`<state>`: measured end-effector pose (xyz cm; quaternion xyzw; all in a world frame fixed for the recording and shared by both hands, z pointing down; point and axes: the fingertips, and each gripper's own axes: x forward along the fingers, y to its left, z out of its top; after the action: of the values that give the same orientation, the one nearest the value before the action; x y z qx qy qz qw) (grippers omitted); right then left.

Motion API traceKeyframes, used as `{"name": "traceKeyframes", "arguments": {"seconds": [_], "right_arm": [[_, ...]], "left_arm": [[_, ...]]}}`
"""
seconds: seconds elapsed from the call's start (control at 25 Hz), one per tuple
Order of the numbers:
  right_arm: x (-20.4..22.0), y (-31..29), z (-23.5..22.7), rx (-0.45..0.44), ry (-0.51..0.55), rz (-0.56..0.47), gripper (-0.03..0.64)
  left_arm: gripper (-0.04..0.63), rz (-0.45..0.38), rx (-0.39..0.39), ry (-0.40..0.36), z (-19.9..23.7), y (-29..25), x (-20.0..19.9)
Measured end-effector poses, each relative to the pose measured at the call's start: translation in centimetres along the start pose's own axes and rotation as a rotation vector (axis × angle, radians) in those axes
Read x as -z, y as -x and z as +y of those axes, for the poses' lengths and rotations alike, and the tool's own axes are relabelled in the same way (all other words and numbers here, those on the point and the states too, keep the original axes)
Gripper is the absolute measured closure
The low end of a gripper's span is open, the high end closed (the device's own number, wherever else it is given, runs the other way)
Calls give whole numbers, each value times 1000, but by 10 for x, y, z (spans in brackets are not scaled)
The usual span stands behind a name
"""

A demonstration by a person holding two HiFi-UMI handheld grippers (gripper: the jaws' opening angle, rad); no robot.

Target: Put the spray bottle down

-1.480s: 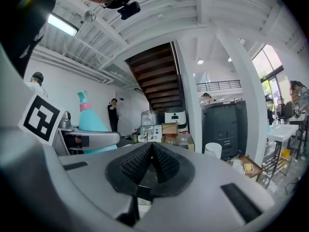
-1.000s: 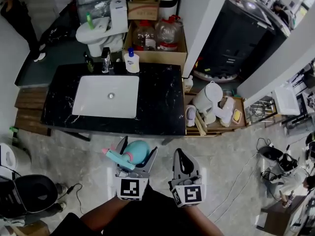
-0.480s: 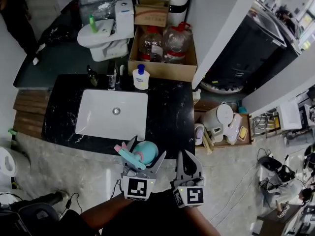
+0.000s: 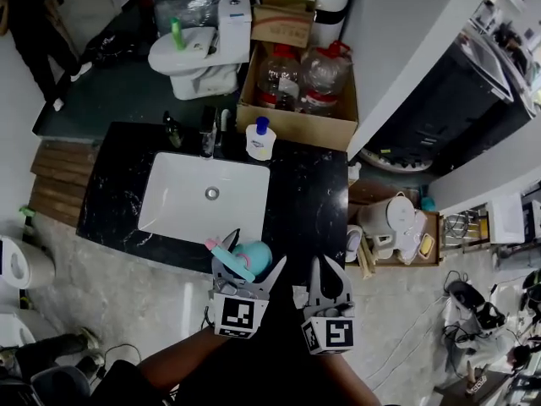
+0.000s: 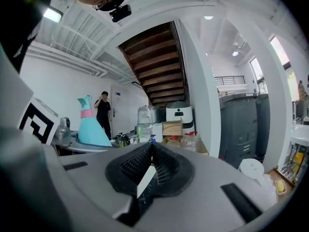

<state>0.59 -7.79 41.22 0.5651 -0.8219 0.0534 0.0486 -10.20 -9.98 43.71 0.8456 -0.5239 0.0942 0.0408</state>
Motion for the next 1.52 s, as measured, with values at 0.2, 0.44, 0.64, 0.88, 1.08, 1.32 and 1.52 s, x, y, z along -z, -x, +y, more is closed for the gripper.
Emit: {"name": "traceKeyframes", "arguments": {"seconds": [0.2,0.44,0.64,0.88,1.08,1.32,1.52], "right_arm": [[4,-33,-12,-44,-4,-3,601],[-4,-56,-38,-31,11,-22,601],[3,-73,-66,2,-27,0,601],[3,-91,-89,-8,-22,8,601],[2,-115,-98,-31,-62,-6,601],[-6,-132,-119,-36,-78,-22,601],[6,-149,-131,-47,-66,8,601]], "left_arm": [[160,10,17,40,5,-29,1],[160,50,63,13,-6,-82,7],[160,84,83,13,-13,-129,14],[160,85,100,33,-18,-175,19],[160,129,84,33,-12,-207,36],[160,157,27,20,2,-241,63],[160,243,40,21,6,-267,92]]}}
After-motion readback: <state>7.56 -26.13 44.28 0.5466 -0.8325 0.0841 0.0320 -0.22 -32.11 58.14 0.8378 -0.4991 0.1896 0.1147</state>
